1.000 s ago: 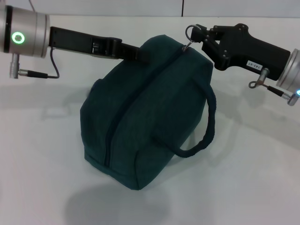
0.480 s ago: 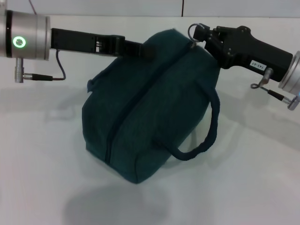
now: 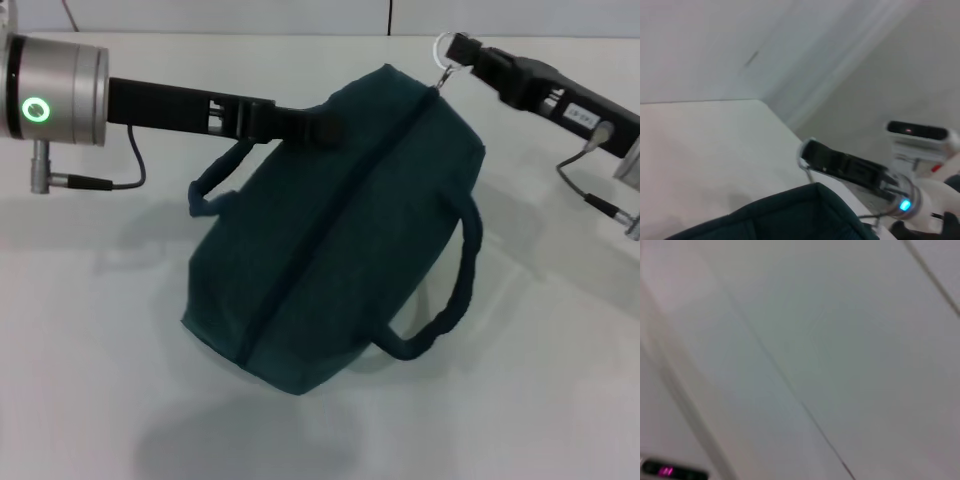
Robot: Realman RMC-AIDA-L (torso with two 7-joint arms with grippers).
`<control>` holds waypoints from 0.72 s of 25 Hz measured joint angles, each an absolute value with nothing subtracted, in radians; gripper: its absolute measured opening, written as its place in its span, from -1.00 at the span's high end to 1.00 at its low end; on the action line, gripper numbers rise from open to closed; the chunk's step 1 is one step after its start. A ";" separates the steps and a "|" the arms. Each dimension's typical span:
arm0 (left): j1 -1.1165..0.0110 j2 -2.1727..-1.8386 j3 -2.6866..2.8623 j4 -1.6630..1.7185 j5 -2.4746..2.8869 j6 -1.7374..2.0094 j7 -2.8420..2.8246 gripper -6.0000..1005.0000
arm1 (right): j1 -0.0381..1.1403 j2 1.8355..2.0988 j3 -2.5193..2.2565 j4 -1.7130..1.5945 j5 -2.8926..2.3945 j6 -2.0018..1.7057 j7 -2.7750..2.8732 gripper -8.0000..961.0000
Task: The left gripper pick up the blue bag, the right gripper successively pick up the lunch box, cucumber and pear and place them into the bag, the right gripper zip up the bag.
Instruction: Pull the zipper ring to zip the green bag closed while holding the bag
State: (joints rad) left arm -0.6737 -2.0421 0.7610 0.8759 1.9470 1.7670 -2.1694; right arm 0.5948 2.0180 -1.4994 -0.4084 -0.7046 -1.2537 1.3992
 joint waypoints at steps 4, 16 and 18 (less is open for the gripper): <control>-0.665 -2.046 0.761 0.876 1.895 1.814 -2.133 0.87 | 0.591 2.014 -1.496 -0.396 -0.697 -1.248 1.442 0.97; -0.633 -2.044 0.753 0.876 1.791 1.852 -2.107 0.87 | 0.612 2.018 -1.498 -0.342 -0.695 -1.243 1.446 0.84; -0.632 -2.047 0.750 0.876 1.791 1.844 -2.107 0.87 | 0.611 2.018 -1.497 -0.344 -0.695 -1.263 1.446 0.80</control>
